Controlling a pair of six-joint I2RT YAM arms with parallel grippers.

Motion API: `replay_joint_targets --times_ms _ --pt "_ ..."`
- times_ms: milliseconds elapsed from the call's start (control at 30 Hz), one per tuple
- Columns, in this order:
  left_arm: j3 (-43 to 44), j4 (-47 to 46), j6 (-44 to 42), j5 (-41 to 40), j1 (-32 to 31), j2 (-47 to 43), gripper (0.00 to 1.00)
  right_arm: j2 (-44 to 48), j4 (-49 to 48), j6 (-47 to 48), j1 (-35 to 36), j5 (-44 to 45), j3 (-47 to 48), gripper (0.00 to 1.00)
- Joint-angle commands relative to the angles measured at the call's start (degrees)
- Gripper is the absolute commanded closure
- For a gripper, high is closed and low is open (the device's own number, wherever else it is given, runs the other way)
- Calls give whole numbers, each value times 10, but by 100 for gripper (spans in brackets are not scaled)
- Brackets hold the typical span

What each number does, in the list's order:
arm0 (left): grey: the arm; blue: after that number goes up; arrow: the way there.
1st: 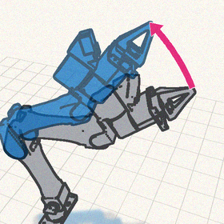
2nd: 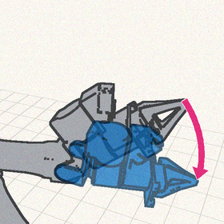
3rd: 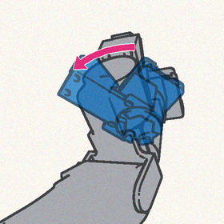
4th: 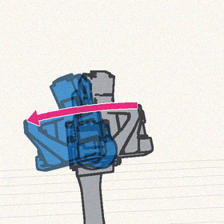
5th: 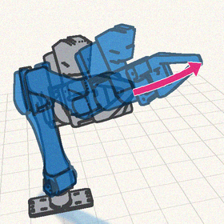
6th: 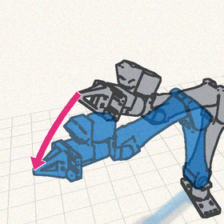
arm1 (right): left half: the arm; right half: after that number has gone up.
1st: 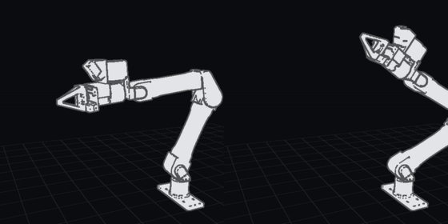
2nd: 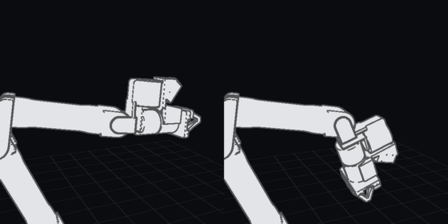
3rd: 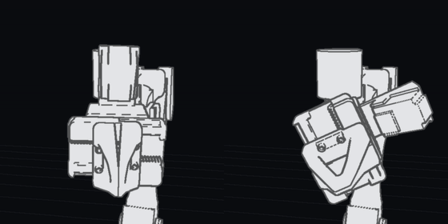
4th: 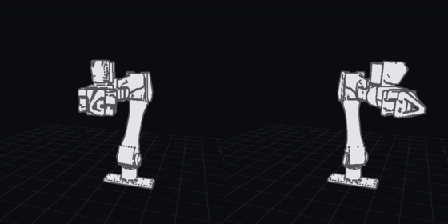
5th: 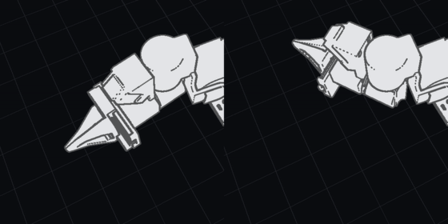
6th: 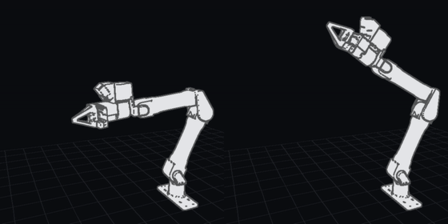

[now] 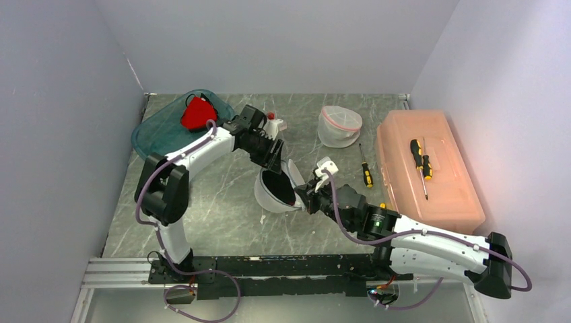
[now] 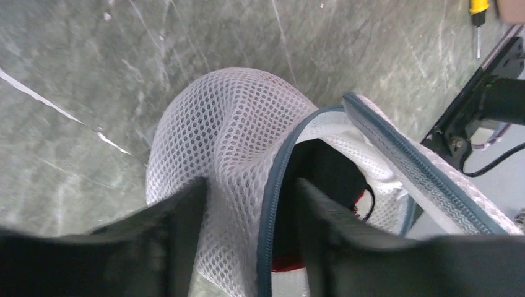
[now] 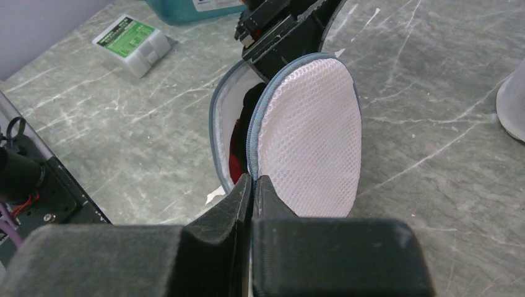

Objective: Unzip the laundry bag and remove the bra
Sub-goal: Open the laundry bag at the center of the board.

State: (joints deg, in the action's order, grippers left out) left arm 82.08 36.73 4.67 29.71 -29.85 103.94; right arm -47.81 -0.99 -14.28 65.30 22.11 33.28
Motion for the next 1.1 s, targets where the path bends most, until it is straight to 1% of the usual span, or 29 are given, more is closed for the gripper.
replay_joint_targets --times_ms 0,100,133,167,300,400,467,567,733,833,900,967,1067 --pt "25 20 -35 21 -7 -11 51 19 -29 7 1 1 -2 100" --pt "-2 -17 -5 9 -7 -45 82 19 -35 9 2 11 -3 100" --pt "-22 -36 14 -4 -7 -62 94 18 -40 11 1 18 -3 100" --pt "-41 -57 37 -12 -7 -80 97 16 -44 13 0 26 -2 100" --pt "-121 -167 143 -43 -7 -164 97 -5 -70 33 -7 57 20 100" --pt "-192 -260 247 -82 -7 -235 97 -31 -93 39 -24 52 43 100" --pt "-243 -327 303 -124 -8 -295 97 -49 -107 35 -36 48 56 100" --pt "-327 -416 368 -192 -11 -361 97 -72 -136 24 -51 40 69 100" --pt "-456 -511 473 -310 -15 -443 97 -103 -167 6 -82 13 106 100" --pt "-517 -562 550 -359 -19 -467 97 -127 -166 0 -102 -21 137 100" --pt "-537 -581 581 -382 -28 -467 97 -142 -162 9 -107 -40 155 100" --pt "-551 -580 615 -412 -50 -463 97 -153 -161 23 -110 -62 167 100" --pt "-574 -603 637 -466 -91 -448 97 -157 -159 23 -114 -73 165 100"
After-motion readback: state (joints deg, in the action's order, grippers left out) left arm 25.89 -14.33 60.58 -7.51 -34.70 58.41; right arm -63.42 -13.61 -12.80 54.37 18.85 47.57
